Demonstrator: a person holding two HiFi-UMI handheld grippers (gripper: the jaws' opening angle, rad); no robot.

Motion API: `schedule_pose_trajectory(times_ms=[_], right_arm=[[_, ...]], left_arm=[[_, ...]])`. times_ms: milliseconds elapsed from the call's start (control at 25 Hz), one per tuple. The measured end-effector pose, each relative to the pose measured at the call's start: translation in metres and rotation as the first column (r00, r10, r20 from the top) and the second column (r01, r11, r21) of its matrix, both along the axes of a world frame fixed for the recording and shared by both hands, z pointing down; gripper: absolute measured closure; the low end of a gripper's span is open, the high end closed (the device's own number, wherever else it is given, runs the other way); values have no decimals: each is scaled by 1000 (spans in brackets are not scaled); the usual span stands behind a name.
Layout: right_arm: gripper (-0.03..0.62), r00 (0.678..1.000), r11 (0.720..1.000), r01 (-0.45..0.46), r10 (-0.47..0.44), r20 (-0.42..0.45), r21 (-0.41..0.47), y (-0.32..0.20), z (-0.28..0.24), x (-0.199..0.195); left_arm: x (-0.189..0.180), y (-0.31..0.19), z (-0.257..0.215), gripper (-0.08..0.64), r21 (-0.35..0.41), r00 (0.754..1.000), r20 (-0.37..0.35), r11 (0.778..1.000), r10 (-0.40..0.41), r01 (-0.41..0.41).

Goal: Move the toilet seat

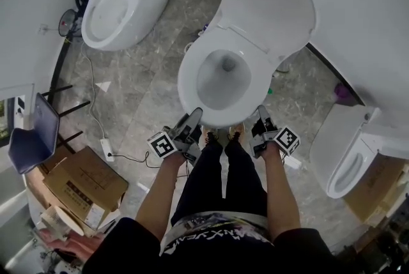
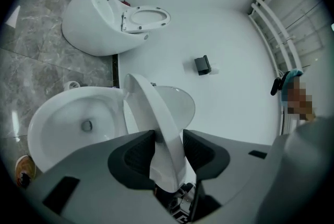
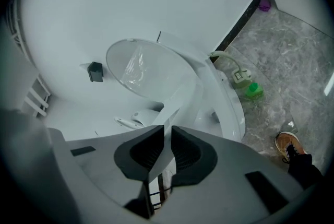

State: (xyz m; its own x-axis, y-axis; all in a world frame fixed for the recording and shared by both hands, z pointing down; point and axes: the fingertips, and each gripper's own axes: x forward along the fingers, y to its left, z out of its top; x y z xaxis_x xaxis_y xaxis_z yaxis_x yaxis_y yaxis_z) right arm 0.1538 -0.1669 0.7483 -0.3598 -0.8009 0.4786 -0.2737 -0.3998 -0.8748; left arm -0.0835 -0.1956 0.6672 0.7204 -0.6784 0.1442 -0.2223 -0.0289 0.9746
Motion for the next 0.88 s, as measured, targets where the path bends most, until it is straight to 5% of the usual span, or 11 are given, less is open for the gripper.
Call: schedule_pose_trajectory(times_ms=[200, 400, 640, 880], right_arm=[[589, 999, 995, -54, 53, 11, 79, -13, -32, 4], [589, 997, 985, -81, 82, 2, 154, -20, -76, -14], [589, 993, 982, -119, 118, 18, 146, 10, -100, -24], [534, 983, 956, -176, 157, 99, 236, -14, -137, -35]], left_arm=[[11, -16, -32, 374, 48, 999, 18, 998, 36, -36], [20, -20, -49, 379, 14, 997, 2, 997, 72, -72], [43, -45, -88, 385, 51, 990, -56, 991, 129, -127], [61, -68, -107, 384, 77, 984, -69, 984, 166, -161]])
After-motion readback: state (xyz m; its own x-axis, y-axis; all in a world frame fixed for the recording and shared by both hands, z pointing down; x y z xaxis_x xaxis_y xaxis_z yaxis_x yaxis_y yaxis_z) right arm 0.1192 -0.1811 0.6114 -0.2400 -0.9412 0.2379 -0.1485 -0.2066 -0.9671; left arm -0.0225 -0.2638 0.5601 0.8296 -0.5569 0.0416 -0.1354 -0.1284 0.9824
